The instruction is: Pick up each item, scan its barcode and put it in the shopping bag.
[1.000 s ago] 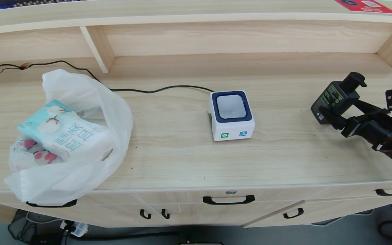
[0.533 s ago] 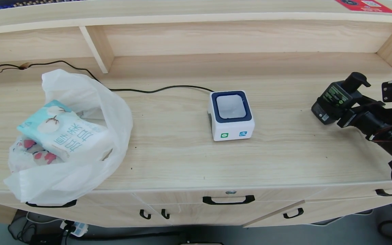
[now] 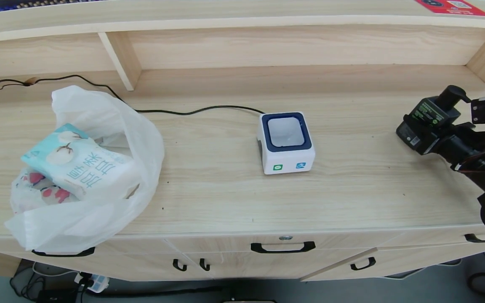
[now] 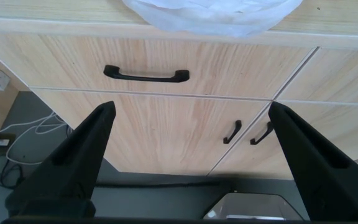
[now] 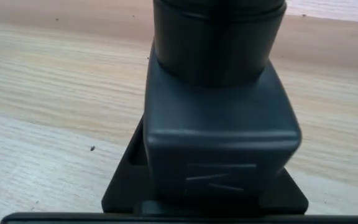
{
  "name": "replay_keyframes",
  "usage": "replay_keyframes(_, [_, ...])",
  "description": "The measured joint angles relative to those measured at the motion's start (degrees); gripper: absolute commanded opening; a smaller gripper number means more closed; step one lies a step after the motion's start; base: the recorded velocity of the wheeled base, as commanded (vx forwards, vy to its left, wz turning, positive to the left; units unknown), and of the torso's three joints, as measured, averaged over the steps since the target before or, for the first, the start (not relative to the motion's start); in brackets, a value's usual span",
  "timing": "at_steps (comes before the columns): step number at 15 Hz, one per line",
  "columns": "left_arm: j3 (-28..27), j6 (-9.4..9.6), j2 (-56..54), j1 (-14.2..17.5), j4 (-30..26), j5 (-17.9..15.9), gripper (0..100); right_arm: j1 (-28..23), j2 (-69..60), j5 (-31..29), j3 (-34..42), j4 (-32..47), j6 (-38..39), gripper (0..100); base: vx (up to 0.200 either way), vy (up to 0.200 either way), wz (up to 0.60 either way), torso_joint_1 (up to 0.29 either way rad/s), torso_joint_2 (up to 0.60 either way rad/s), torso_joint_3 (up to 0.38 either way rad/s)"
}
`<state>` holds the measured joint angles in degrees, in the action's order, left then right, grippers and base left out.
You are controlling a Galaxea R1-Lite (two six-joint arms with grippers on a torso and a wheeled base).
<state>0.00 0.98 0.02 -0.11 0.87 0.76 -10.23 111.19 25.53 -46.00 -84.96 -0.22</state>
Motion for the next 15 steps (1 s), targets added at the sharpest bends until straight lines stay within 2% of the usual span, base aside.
replay_keyframes(5, [0.0, -0.07, 0.0, 0.04, -0.02, 0.02, 100, 1.57, -1.29, 0.01, 2.43, -4.9, 0.0, 0, 0.0, 0.0, 0.0, 0.0, 0.0, 0.0])
replay_keyframes(7, [0.0, -0.09, 0.0, 0.04, -0.02, 0.0, 100, 4.39, -4.27, 0.04, 5.68, -4.95, 1.12, 0, 0.0, 0.0, 0.0, 0.0, 0.0, 0.0])
replay_keyframes(11, [0.0, 0.02, 0.0, 0.01, 0.0, 0.0, 100, 18.3, -11.13, -0.87, 7.57, -5.03, 3.94, 0, 0.0, 0.0, 0.0, 0.0, 0.0, 0.0])
replay_keyframes(15, [0.0, 0.02, 0.0, 0.04, 0.0, 0.0, 100, 32.07, -14.99, -6.9, 4.51, -4.85, 8.69, 0, 0.0, 0.0, 0.0, 0.0, 0.0, 0.0])
